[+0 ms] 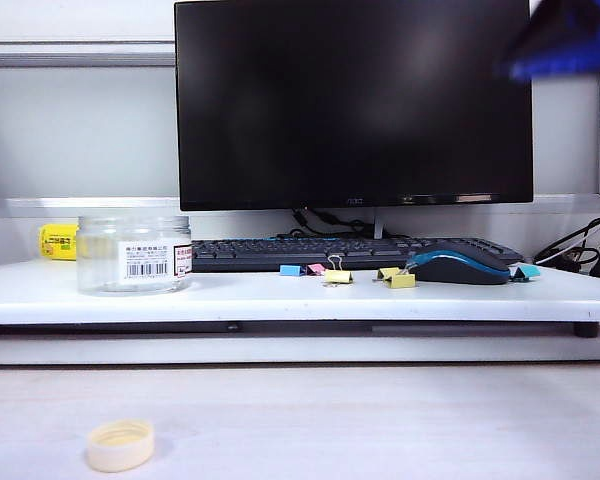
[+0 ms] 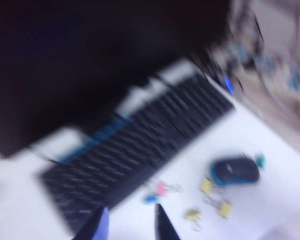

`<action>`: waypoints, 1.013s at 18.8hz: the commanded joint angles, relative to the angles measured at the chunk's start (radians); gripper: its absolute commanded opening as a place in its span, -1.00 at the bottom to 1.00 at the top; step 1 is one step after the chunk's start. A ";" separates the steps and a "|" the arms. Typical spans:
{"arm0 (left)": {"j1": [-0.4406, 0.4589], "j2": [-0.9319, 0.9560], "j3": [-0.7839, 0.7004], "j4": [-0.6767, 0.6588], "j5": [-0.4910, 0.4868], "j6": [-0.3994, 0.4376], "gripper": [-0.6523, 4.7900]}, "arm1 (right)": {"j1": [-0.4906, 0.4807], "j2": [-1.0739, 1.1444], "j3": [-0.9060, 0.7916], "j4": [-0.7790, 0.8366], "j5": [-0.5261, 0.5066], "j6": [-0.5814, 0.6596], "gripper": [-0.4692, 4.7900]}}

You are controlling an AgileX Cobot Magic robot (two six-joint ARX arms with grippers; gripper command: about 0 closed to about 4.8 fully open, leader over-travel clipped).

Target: Take the clips out of the round transparent plastic box and place them on the table.

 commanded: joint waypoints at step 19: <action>0.000 -1.580 -1.069 0.142 -0.271 0.008 -0.28 | 0.000 -0.623 0.130 -0.528 0.362 -0.163 -0.47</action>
